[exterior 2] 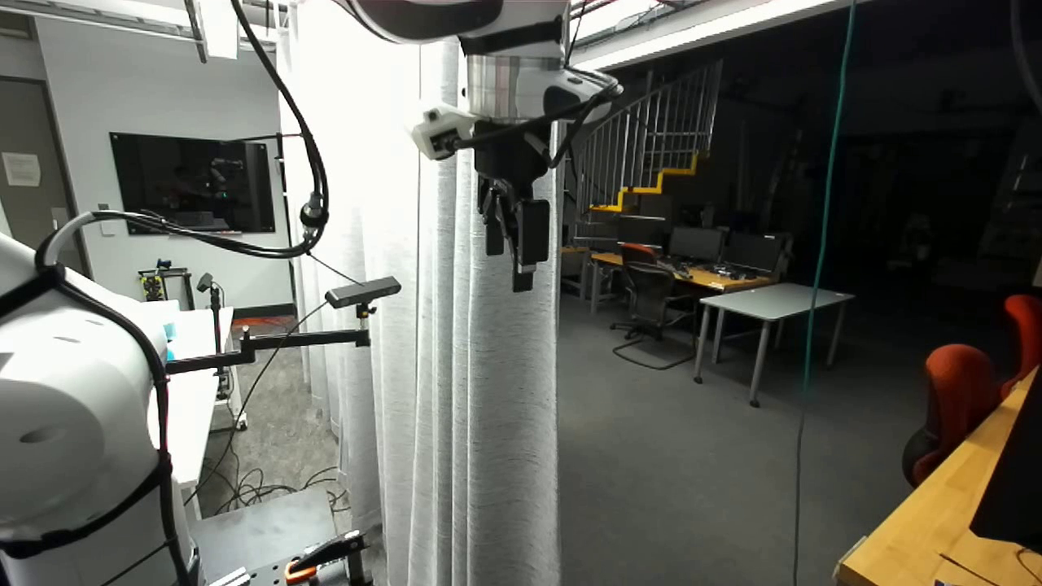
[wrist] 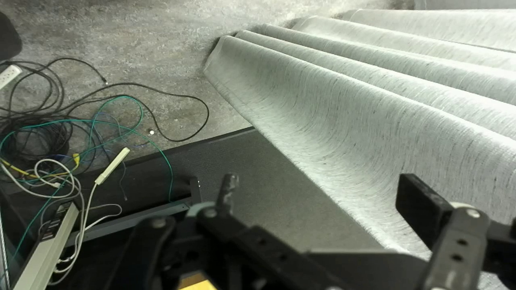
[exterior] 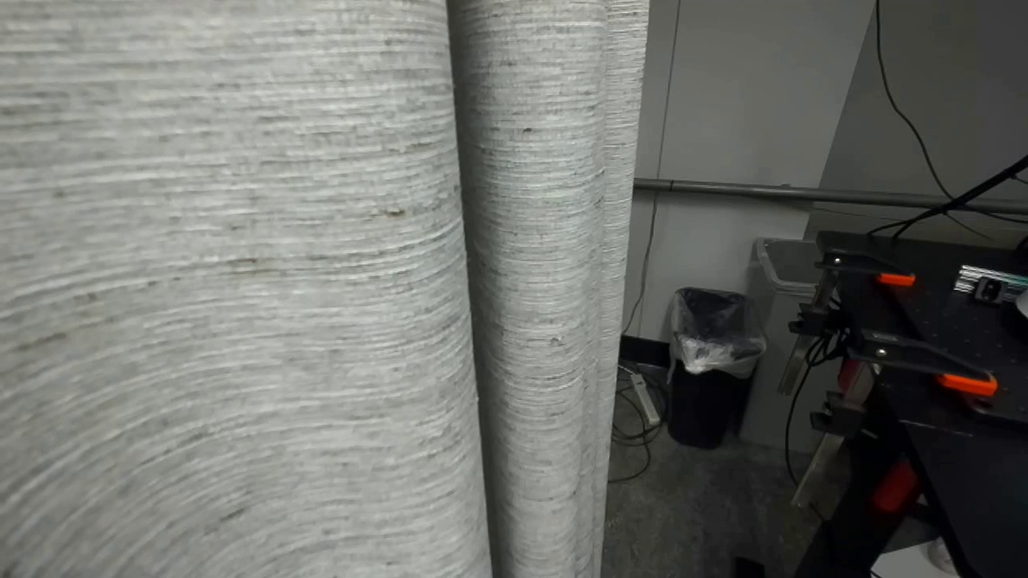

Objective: Draw the curtain closed

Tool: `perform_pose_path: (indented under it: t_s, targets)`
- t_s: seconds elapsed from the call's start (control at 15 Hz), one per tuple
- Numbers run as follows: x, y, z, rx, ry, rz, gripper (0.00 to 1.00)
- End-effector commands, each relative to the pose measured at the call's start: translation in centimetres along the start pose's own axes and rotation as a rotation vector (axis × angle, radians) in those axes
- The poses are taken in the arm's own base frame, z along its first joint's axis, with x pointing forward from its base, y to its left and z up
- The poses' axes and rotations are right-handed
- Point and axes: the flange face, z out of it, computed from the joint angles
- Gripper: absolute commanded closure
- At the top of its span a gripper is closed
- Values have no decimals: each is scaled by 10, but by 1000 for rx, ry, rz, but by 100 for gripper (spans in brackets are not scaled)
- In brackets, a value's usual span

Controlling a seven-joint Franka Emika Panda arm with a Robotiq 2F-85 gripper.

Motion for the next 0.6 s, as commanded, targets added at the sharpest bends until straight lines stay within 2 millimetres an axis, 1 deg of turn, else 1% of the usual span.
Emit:
perform_pose_path:
  t_s: [0.0, 0.27, 0.53]
  targets:
    - [-1, -6, 1, 20, -5, -44, 0]
    - [-15, -22, 11, 50, -23, -201, 0]
    - [-30, -42, 27, 109, -39, -312, 0]
